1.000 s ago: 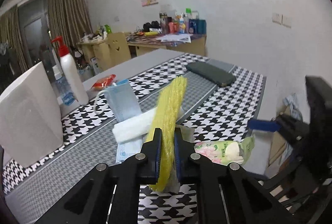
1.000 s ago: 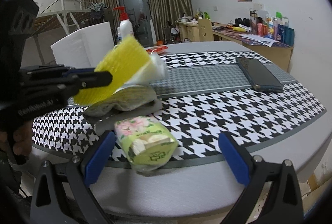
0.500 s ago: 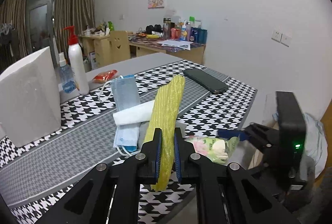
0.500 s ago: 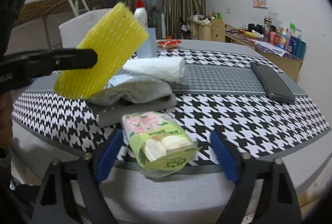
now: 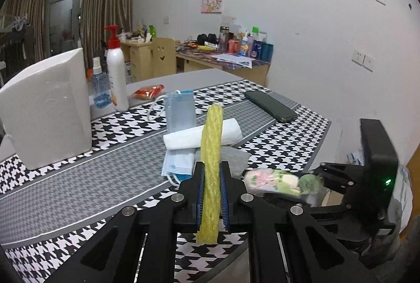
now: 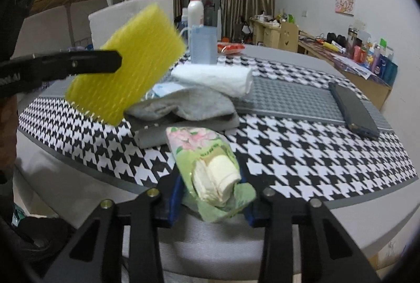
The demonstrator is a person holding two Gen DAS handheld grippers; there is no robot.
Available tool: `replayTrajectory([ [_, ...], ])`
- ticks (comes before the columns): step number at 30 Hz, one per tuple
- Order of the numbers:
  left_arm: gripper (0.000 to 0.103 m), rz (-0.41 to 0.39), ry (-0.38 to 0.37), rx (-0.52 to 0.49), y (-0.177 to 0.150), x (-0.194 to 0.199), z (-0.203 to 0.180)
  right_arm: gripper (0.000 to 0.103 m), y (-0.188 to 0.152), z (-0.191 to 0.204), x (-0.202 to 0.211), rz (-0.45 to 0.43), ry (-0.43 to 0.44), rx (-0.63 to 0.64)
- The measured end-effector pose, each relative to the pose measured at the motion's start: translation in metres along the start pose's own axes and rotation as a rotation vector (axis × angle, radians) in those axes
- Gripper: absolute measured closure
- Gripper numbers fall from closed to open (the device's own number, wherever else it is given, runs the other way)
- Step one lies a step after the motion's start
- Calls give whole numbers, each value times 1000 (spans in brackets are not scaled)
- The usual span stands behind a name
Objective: Organize soft objects
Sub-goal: 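Lift and carry both held items toward the white foam box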
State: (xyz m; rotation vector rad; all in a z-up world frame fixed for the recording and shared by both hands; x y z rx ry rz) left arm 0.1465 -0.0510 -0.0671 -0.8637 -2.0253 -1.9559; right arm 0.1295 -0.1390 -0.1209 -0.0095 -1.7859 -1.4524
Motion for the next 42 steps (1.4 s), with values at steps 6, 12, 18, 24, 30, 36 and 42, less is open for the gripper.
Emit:
replayTrajectory([
  [6,91,-22,7,9,1,11,5,60,11,0,17,-45,-32,-18],
  [12,93,-44,17,12,1,22,7,60,21,3,26,-75,-42,-27],
  [18,93,-60,61,22,1,31,12,60,30,9,32,-107,-35,-30],
  [24,93,-80,94,27,4,39,19,60,42,17,30,-122,-25,-23],
  [30,93,-101,125,34,10,48,31,60,53,25,29,-135,-12,-16],
  [36,93,-122,153,31,19,62,40,60,68,30,30,-155,0,-19],
  [42,93,-144,173,24,27,70,46,60,82,36,31,-180,15,-15],
])
Point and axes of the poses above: each gripper's, at about its wrist camera, not at the fingertips, and x roughly against the way its jaws point, z to its left, y to its top, the point moved 4 cm from there along -x, roughly the way its jaws point, and after that the axes turned 2 degrees about -z, right-handed, at the moved point
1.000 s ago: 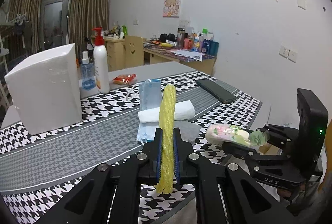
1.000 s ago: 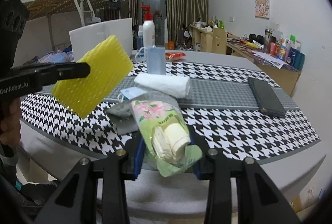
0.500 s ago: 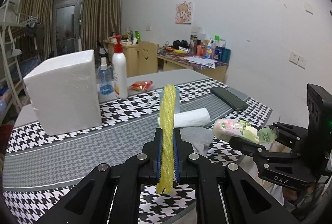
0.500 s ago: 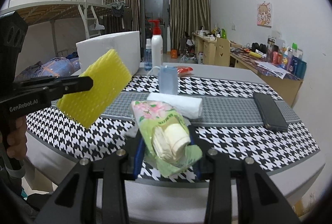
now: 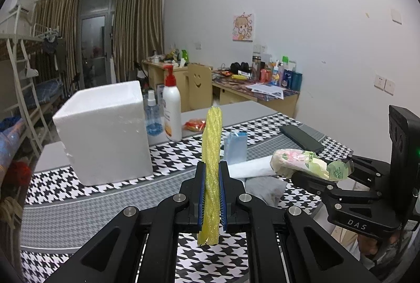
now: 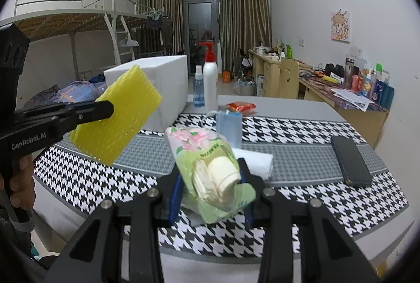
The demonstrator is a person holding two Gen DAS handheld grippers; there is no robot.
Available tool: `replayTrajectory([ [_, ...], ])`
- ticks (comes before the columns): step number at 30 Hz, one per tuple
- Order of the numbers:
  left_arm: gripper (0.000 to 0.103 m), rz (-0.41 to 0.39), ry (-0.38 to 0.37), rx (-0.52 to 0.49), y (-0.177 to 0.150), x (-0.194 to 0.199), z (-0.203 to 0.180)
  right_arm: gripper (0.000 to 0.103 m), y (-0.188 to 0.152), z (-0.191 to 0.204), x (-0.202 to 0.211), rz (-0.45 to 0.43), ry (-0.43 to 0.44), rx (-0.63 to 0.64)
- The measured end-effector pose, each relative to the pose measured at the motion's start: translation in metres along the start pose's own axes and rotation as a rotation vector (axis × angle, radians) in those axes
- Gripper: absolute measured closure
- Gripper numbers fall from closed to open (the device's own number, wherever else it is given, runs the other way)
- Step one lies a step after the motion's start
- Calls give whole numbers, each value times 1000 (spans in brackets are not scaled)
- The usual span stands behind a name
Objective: Organize soft objects
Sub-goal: 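Lift and carry both held items toward the white foam box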
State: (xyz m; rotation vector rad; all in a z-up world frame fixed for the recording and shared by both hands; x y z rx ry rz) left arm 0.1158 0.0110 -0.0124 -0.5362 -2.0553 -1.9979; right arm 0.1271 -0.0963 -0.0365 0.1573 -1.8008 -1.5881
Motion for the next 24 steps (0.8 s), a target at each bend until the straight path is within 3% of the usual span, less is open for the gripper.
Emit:
replayTrajectory([
  [24,93,-61,51,7,37,0,29,60,43,20,-15,-61,22,29],
])
Point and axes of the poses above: each gripper's, at about its wrist camera, not at the fingertips, and x roughly against the way its jaws point, z to its left, y to its top, the point moved 4 cm from there along -x, roughly the way its jaws point, and after that the axes turned 2 degrees about -z, right-handed, at the moved point
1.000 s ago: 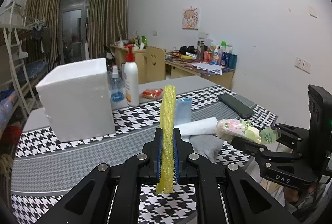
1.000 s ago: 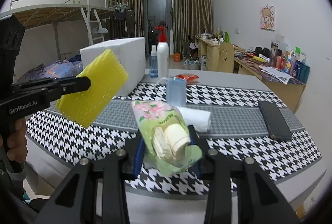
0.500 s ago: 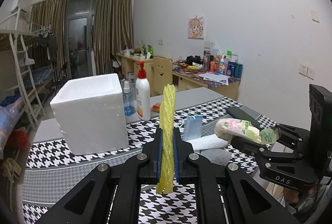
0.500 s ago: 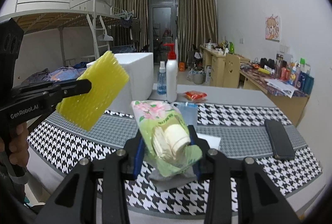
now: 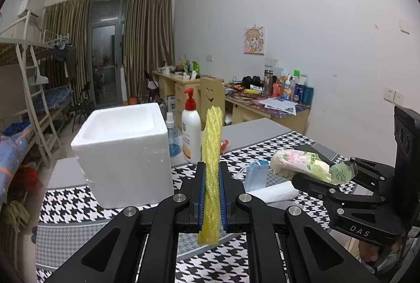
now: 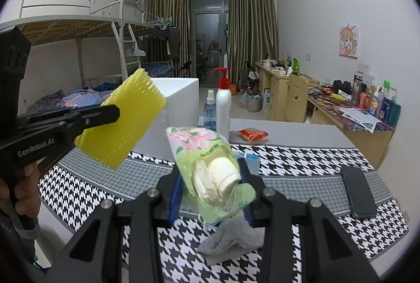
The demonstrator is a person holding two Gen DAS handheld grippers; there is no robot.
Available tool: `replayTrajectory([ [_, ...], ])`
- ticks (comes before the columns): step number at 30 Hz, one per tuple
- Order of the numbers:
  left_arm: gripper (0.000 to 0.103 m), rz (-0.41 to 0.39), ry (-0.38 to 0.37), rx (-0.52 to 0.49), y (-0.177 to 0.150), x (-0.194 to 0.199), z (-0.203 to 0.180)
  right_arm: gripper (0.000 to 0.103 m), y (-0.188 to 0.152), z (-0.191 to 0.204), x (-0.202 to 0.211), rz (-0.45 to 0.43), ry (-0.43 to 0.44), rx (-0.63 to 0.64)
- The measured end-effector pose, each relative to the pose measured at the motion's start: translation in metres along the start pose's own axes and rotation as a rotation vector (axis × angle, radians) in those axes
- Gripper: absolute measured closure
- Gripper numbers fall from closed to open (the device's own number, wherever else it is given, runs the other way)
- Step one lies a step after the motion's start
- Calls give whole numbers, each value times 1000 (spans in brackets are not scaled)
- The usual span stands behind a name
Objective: Organize soft objects
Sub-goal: 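Lift and carry both held items toward the white foam box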
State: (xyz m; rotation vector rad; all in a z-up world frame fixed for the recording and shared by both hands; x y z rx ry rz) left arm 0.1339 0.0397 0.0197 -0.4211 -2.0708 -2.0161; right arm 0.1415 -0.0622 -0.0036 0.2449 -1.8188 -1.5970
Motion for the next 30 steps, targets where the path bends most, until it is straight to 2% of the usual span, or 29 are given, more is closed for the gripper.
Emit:
replayTrajectory([
  [19,93,-37,35,-2,24,-8,10,60,28,5,-10,-35,10,-3],
  [30,93,-67,82,22,37,-10,27,60,50,6,-26,-45,25,-10],
])
Point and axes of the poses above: each gripper's, at about its wrist camera, not at the fingertips, and x roughly against the way its jaws point, z to its left, y to its top, the point moved 4 cm from there along -x, roughly the way its jaws point, and after that the axes turned 2 degrees about -z, right-handed, at the moved point
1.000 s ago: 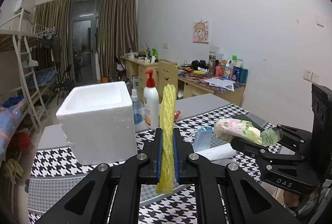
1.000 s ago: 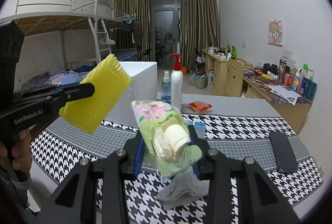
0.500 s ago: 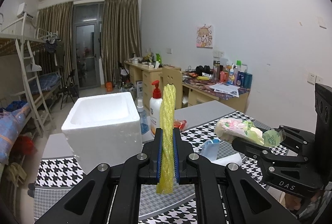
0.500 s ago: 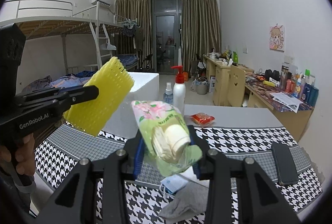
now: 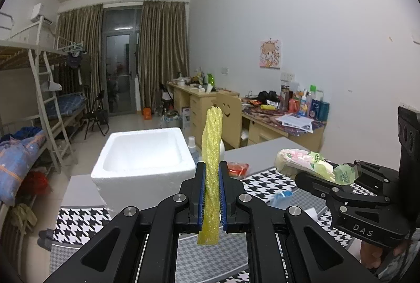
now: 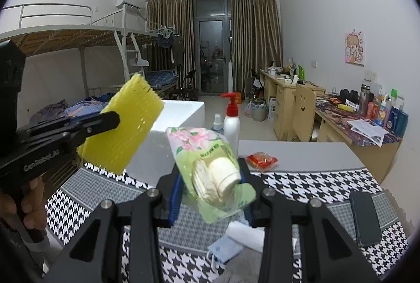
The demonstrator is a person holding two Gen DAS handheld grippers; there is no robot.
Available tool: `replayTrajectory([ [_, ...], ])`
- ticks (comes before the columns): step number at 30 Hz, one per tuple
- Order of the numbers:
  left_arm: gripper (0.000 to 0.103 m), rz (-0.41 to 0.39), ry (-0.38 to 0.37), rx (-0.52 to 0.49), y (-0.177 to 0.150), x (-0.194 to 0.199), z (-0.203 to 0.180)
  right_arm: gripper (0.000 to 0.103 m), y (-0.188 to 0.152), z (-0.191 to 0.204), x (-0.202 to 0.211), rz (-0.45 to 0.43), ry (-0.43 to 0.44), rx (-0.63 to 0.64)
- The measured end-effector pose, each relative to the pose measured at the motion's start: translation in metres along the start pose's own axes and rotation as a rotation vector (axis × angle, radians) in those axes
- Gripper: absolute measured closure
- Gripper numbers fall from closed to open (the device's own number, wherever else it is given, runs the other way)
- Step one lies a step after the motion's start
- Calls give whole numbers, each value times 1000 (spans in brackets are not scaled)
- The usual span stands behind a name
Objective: Organize soft objects
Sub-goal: 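Lift and carry both held items toward the white foam box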
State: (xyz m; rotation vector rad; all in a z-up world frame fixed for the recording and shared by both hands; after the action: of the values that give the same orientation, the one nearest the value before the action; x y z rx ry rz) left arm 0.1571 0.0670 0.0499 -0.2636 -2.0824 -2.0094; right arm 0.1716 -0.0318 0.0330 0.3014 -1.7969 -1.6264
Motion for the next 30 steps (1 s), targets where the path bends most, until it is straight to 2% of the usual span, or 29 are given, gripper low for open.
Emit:
replayTrajectory([
  [4,93,-4,8,0,1,-3,5,60,4,6,-2,-26,8,22],
  [30,93,-35,87,34,28,-12,40,60,37,28,-31,-14,46,29],
])
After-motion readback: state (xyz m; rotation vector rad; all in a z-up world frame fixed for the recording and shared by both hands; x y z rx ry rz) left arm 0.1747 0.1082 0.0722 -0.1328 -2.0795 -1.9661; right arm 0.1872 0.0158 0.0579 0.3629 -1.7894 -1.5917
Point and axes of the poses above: each gripper's, at about its wrist camera, not at the fingertips, and x roughly against the way its jaws point, z to its left, y to its top, the point moved 4 cm from there along -x, roughly the way its jaws point, and after that the axes turned 2 degrees about -z, right-handed, at the moved point
